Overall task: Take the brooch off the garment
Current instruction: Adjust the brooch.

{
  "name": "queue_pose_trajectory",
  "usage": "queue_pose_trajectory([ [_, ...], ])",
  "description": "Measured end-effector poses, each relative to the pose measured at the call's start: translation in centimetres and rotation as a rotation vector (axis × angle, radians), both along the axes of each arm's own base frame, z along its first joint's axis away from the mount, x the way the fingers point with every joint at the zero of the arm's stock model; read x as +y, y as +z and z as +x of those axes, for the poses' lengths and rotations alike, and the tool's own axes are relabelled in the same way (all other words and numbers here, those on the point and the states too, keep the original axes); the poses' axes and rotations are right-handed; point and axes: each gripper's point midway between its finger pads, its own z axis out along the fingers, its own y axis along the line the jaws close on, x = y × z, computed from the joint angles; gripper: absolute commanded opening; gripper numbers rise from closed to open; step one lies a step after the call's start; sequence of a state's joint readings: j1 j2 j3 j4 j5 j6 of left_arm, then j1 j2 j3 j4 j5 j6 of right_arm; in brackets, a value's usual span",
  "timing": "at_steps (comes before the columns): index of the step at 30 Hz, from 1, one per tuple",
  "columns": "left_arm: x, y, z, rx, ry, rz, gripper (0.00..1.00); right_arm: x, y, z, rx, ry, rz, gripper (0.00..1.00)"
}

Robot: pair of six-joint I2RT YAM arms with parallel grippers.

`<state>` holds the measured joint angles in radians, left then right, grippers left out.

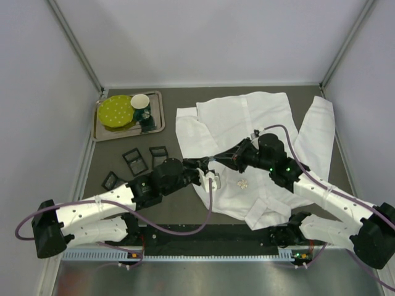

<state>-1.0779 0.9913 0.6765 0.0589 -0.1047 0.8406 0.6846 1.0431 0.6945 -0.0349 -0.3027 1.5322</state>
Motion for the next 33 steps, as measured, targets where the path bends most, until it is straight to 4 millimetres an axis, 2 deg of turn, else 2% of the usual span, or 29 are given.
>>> queue_pose_trajectory([
  [7, 0.2, -0.1, 0.1, -0.019, 0.016, 0.021, 0.0, 0.3, 0.0, 0.2, 0.019, -0.006, 0.015, 0.0],
  [19, 0.3, -1.2, 0.0, -0.08, 0.059, 0.11, 0.0, 0.3, -1.5, 0.2, 0.086, -0.054, 0.046, 0.0],
  [20, 0.4, -1.5, 0.0, -0.082, 0.061, 0.118, 0.0, 0.4, -1.7, 0.1, 0.099, -0.06, 0.052, 0.08],
  [25, 0.4, -1.8, 0.0, -0.096, 0.066, 0.135, 0.0, 0.5, -1.8, 0.2, 0.125, -0.087, 0.077, 0.1],
  [28, 0.4, -1.5, 0.1, -0.103, 0.074, 0.126, 0.0, 0.6, -1.6, 0.4, 0.127, -0.101, 0.087, 0.15],
  [33, 0.3, -1.3, 0.0, -0.107, 0.07, 0.115, 0.0, 0.7, -1.5, 0.4, 0.13, -0.104, 0.095, 0.15],
])
